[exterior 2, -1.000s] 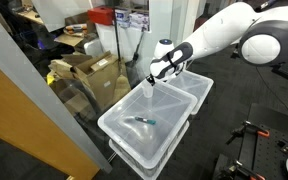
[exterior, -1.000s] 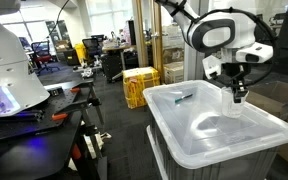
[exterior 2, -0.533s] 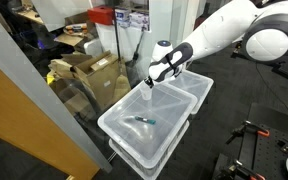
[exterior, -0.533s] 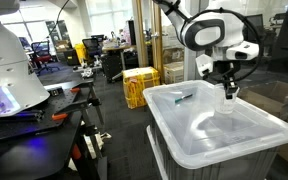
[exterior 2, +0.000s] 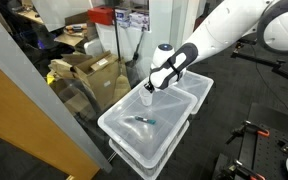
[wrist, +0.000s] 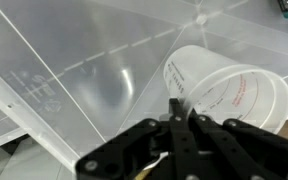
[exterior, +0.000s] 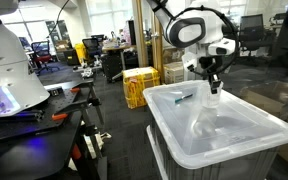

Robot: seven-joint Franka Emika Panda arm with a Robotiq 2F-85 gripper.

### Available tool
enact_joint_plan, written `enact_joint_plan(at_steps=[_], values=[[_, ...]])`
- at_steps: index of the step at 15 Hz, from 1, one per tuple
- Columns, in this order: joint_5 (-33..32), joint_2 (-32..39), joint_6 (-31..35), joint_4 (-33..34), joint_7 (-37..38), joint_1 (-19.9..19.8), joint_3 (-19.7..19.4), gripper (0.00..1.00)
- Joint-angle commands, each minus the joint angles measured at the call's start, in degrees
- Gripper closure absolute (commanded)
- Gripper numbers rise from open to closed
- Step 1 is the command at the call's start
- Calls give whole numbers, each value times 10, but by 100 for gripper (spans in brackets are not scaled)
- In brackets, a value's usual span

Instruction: Take the green marker out of the cup, move the cup to the left

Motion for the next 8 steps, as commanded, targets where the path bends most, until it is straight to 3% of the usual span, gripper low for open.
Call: enact_joint_plan(at_steps=[1,8], values=[[-7,-63,28,-92,-13,10,1,99],[-3,-113,30,-166,-46,-1,28,99]])
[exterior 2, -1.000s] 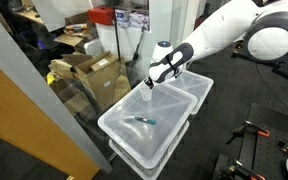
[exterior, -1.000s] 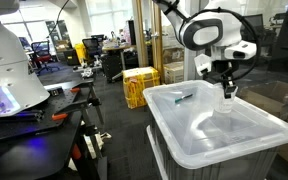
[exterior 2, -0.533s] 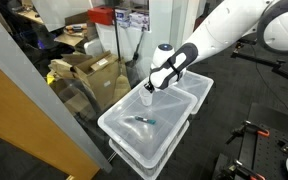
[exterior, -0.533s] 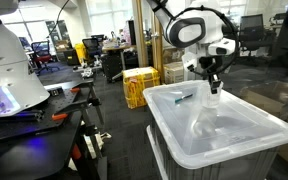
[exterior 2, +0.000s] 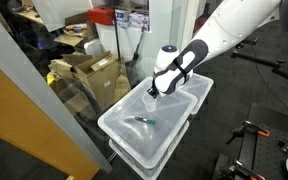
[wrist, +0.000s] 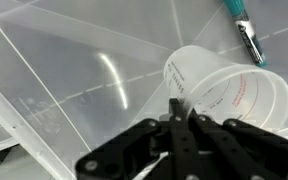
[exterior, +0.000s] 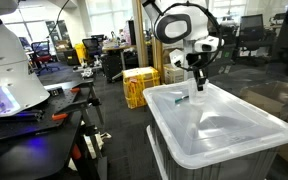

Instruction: Take the green marker out of the cup, move the cup to the left

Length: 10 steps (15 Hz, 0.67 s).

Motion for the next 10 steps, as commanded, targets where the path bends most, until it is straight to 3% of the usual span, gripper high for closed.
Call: enact_joint_plan(at_steps=[1,2,3,10], values=[[0,-46,10,-58,-29,-16,21,99],[0,-50,9,-63,-28,-15,21,99],[3,-52,5,-64,-33,-22,28,74],[1,-61,1,-72,-36,-28,33,26]])
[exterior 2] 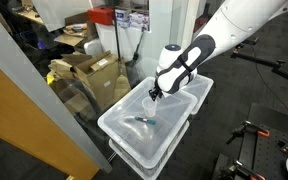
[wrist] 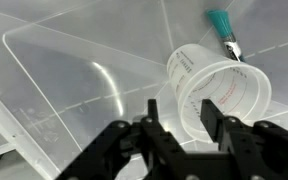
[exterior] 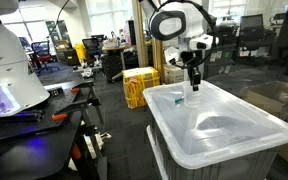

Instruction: Take the green marker out of the cup, move the cup to the left

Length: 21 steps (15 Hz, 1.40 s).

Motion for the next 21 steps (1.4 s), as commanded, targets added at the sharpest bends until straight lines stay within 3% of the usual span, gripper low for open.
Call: enact_joint_plan(at_steps=[1,4,13,21], values=[[0,-31,1,-31,-16,-6,7,19],[-7,-47,1,-46,-6,10,-5,0],[-40,-103,7,-100,11,57,-45,0],[-44,-100,-2,-92,3,53,-38,0]])
